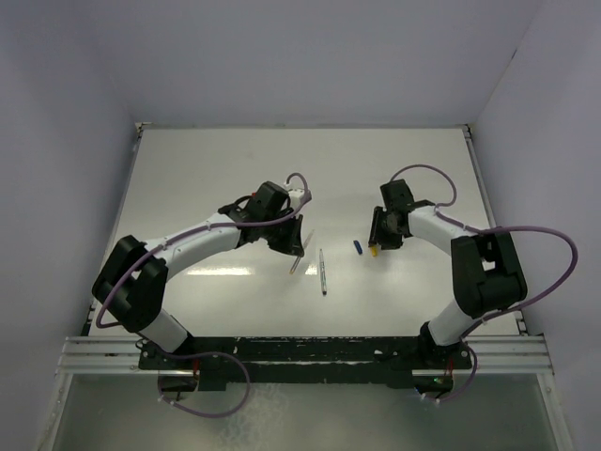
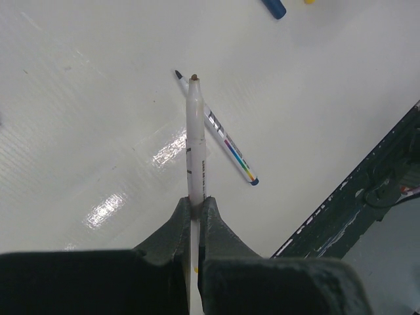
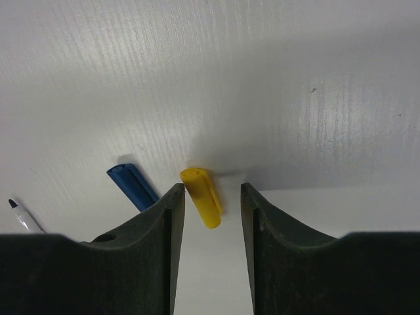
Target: Insert the pens into the pen caps
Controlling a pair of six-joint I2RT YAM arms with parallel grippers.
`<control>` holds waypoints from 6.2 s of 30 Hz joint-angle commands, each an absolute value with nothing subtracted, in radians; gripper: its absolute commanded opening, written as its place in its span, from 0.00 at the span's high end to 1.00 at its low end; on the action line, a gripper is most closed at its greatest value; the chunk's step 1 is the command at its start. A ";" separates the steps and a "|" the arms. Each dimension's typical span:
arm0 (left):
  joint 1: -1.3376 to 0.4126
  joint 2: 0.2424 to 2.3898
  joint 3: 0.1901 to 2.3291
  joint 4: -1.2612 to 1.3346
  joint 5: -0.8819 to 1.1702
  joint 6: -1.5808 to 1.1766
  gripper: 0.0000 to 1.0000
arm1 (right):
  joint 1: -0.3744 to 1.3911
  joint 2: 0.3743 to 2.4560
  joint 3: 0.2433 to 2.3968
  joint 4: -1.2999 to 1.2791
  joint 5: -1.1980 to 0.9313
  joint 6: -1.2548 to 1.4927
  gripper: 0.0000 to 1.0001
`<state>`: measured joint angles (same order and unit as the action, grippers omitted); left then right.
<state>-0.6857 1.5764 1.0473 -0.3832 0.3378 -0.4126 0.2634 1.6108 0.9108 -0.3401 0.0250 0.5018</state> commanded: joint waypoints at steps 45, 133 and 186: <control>-0.601 1.580 1.035 -0.288 0.459 -0.418 1.00 | 0.353 1.760 0.950 -0.456 0.123 0.572 1.00; -0.601 1.474 0.944 0.602 0.650 -0.744 1.00 | 0.350 1.154 0.849 0.646 -0.424 0.769 1.00; -0.487 1.499 0.978 0.862 0.534 -0.879 1.00 | 0.459 1.323 0.917 0.040 -0.650 0.459 1.00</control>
